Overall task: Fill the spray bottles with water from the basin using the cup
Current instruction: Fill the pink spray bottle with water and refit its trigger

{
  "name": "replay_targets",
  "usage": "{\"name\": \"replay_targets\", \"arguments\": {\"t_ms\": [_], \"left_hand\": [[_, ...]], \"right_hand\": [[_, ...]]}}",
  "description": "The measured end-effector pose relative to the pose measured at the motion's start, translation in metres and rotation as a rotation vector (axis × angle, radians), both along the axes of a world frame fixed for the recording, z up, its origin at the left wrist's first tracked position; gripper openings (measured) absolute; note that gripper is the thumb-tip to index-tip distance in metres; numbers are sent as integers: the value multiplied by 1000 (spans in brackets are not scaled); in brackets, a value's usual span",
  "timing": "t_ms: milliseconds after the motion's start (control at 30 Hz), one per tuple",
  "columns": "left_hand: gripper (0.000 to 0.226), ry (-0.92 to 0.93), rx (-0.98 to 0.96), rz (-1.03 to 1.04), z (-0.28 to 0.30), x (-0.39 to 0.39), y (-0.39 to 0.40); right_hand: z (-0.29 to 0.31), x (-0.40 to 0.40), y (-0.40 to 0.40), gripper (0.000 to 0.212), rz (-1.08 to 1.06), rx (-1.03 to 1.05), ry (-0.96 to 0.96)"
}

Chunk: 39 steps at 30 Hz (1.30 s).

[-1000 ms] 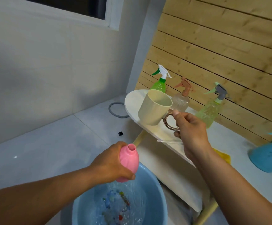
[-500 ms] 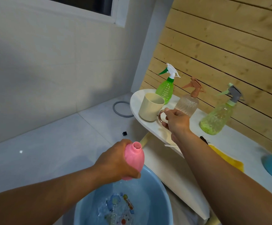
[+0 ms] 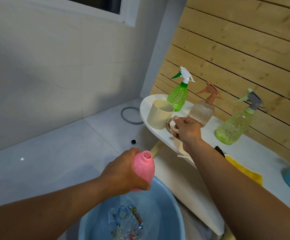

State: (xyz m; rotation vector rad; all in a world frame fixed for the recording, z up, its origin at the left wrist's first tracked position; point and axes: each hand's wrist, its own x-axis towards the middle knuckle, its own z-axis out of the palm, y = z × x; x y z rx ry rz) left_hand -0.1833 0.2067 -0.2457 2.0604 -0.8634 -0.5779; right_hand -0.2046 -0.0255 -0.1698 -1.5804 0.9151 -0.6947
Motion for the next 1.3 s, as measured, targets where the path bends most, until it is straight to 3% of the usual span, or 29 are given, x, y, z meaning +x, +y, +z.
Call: {"name": "replay_targets", "arguments": {"t_ms": [333, 500, 700, 800, 867, 933, 1033, 1300], "left_hand": [[97, -10, 13, -14, -1, -4, 0], [97, 3, 7, -7, 1, -4, -2], [96, 31, -15, -14, 4, -10, -6], [96, 32, -24, -20, 4, -12, -6], [97, 29, -31, -22, 4, -13, -6], [98, 29, -30, -17, 3, -13, -6], [97, 37, -31, -15, 5, -15, -8], [103, 30, -28, -21, 9, -17, -12]], "right_hand": [[3, 0, -6, 20, 68, -13, 89], [16, -22, -12, 50, 45, -68, 122], [34, -75, -36, 35, 3, -319, 252], [32, -109, -60, 28, -87, -551, 580], [29, -129, -72, 35, -129, -576, 825], [20, -140, -79, 52, -111, -520, 951], [13, -143, -76, 63, -77, -417, 935], [9, -127, -70, 50, -143, -176, 719]]}}
